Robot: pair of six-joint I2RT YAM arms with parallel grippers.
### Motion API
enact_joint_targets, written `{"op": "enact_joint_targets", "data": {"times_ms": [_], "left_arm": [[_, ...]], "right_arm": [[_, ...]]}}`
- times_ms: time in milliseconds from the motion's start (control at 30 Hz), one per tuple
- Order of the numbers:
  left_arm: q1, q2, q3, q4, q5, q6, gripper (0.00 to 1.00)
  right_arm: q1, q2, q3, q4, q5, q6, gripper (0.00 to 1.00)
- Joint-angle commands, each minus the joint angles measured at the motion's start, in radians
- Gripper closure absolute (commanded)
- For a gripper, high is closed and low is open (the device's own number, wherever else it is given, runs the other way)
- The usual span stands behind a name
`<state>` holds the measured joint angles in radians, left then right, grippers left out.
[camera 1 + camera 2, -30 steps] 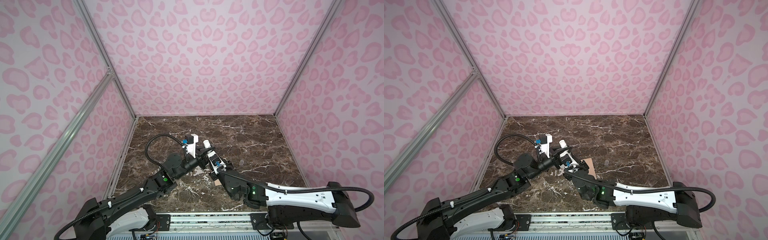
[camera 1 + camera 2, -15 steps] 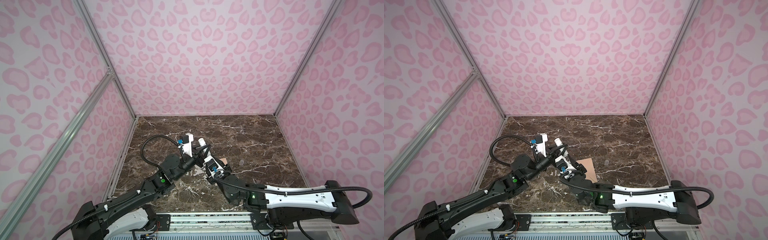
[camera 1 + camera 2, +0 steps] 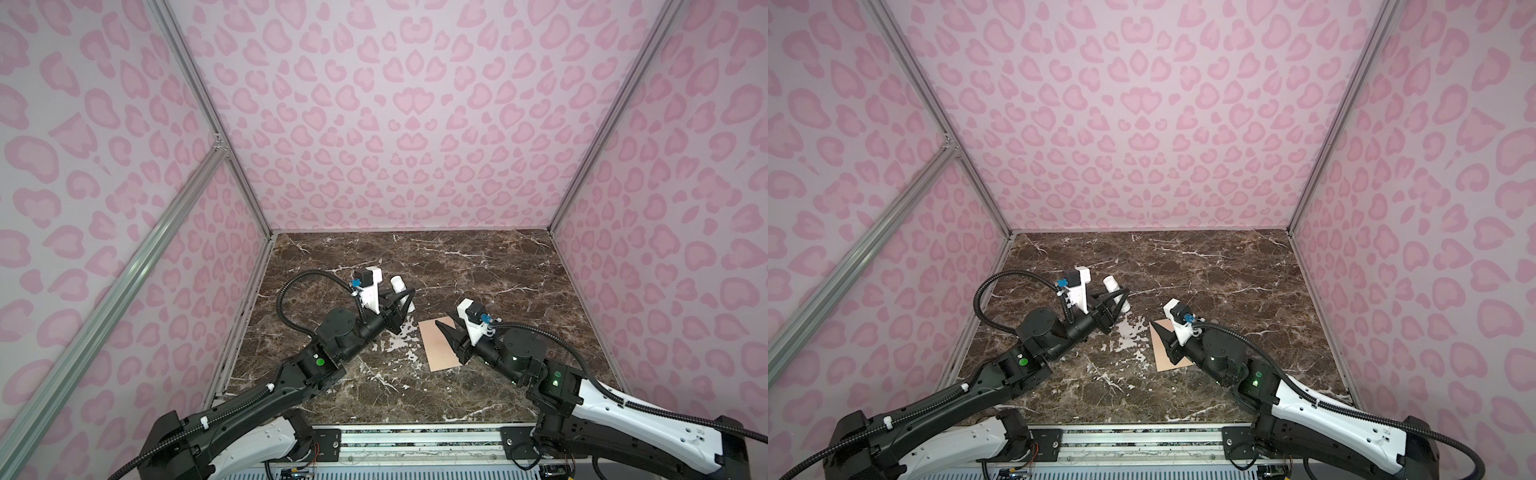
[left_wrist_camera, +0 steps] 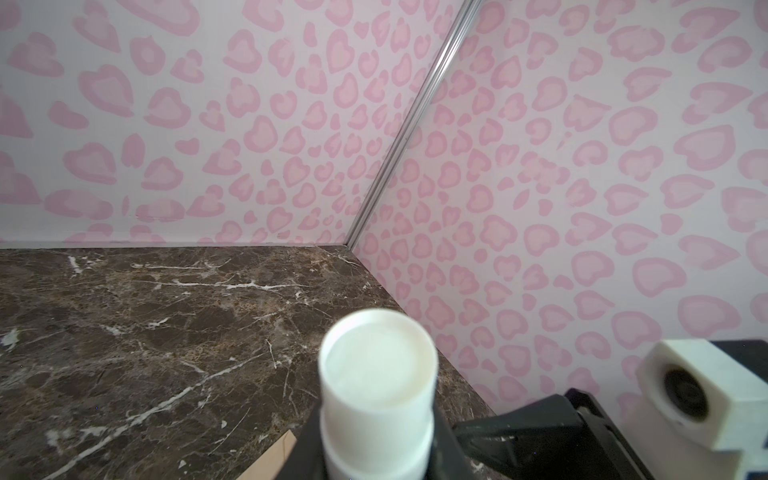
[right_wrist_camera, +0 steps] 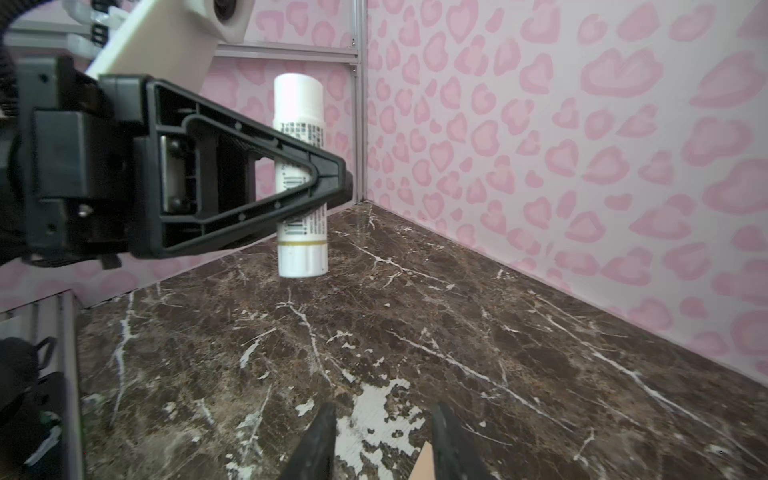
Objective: Place the letter into the envelope and seal it
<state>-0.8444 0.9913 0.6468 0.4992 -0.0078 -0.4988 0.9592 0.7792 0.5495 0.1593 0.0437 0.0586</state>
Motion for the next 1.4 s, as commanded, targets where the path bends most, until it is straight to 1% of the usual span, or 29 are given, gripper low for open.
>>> {"op": "enact_joint_targets", "data": {"times_ms": [0, 133, 233, 333, 467, 633, 900, 967, 1200, 1367], "left_arm": [[0.023, 0.024, 0.005, 0.101, 0.202, -0.035, 0.96], [0.038, 0.085, 0.018, 0.200, 0.389, -0.076, 0.96], [0.040, 0.128, 0.025, 0.258, 0.472, -0.103, 0.96], [0.040, 0.163, 0.033, 0.306, 0.522, -0.125, 0.96], [0.039, 0.184, 0.042, 0.321, 0.540, -0.133, 0.96], [0.040, 0.202, 0.051, 0.336, 0.569, -0.145, 0.96], [0.039, 0.217, 0.051, 0.354, 0.585, -0.159, 0.96], [0.039, 0.219, 0.050, 0.354, 0.585, -0.159, 0.96], [0.039, 0.219, 0.052, 0.346, 0.576, -0.155, 0.96], [0.040, 0.209, 0.054, 0.305, 0.538, -0.133, 0.96]], "right_arm": [[-0.077, -0.023, -0.037, 0.113, -0.294, 0.116, 0.60], [-0.112, -0.006, -0.043, 0.159, -0.410, 0.151, 0.59], [-0.112, 0.015, -0.036, 0.189, -0.463, 0.169, 0.58], [-0.114, 0.041, -0.026, 0.204, -0.491, 0.178, 0.57], [-0.118, 0.045, -0.026, 0.223, -0.481, 0.180, 0.57], [-0.148, 0.046, -0.031, 0.246, -0.503, 0.198, 0.57], [-0.161, 0.053, -0.024, 0.267, -0.514, 0.210, 0.60], [-0.163, 0.054, -0.020, 0.269, -0.515, 0.210, 0.63], [-0.162, 0.067, -0.004, 0.251, -0.519, 0.205, 0.83], [-0.156, 0.077, 0.014, 0.223, -0.482, 0.205, 0.85]]}}
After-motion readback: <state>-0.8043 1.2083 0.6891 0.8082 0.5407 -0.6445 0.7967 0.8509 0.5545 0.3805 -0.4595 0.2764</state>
